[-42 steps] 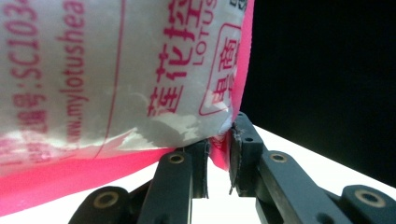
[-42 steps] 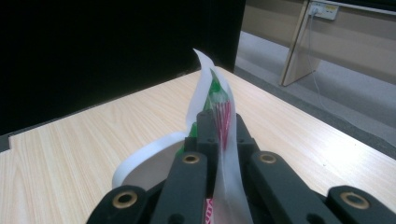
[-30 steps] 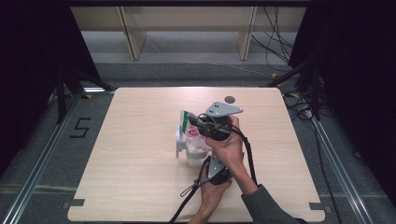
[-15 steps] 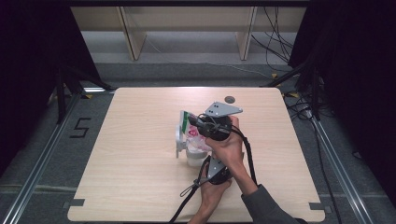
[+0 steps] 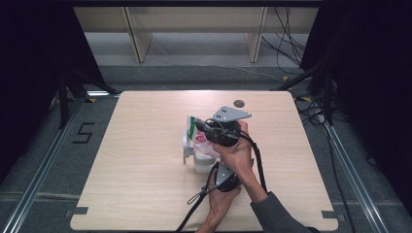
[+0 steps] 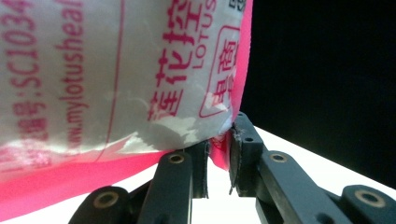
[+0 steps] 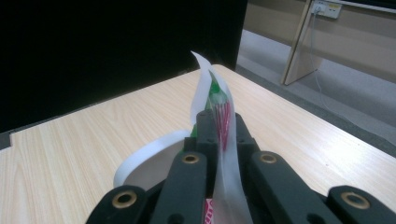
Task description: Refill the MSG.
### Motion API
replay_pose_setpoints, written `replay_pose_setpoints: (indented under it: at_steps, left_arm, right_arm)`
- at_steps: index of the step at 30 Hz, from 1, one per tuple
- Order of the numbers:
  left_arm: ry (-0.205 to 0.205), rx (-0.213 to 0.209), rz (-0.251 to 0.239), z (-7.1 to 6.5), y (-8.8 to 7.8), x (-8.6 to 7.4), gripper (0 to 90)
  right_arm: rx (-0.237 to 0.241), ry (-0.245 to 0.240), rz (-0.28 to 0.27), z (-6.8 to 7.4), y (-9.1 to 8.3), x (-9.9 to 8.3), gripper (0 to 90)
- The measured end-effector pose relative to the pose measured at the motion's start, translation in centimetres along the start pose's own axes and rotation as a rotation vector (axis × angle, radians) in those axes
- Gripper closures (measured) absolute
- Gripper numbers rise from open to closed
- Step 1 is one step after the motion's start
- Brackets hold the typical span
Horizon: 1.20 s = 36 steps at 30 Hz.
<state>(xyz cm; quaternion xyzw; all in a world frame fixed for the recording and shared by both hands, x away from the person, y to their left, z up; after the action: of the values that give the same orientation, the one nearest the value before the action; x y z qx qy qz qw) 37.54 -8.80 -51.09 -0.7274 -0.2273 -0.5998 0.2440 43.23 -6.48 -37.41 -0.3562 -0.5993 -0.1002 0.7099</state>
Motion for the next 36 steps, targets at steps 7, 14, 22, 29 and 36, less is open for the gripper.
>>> replay_pose_setpoints:
  at_steps: [7,14,22,29,36]
  left_arm:
    - [-0.015,0.002,-0.014,-0.06,0.09,-0.01,78.8]
    - [-0.001,0.000,0.001,0.07,-0.01,-0.01,78.9]
    - [-0.005,0.000,-0.008,0.02,0.01,-0.02,78.9]
    - [-0.014,0.003,-0.007,0.12,0.09,-0.10,78.9]
    - [-0.006,0.004,0.001,0.19,-0.01,-0.10,78.8]
  right_arm:
    - [0.001,0.004,-0.005,0.04,0.10,-0.01,87.4]
    - [0.001,-0.005,-0.005,-0.01,-0.02,0.05,87.3]
    - [-0.007,0.007,0.007,0.23,-0.01,-0.05,87.3]
    - [-0.004,0.005,0.008,0.22,0.16,-0.14,87.3]
    - [0.004,-0.018,0.012,0.24,0.36,-0.23,87.2]
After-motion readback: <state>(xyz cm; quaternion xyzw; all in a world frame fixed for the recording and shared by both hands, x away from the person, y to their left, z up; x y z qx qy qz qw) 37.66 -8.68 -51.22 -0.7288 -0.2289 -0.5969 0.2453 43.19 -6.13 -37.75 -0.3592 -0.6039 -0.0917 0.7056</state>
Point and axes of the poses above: each handheld gripper's, and its own axes: y roughly forward along the jaws, x roughly out of its top, z roughly to its left, the point moved 4 cm from there along y, roughly forward along the jaws, and after that the axes turned 2 degrees about y, right-handed, at the moved point
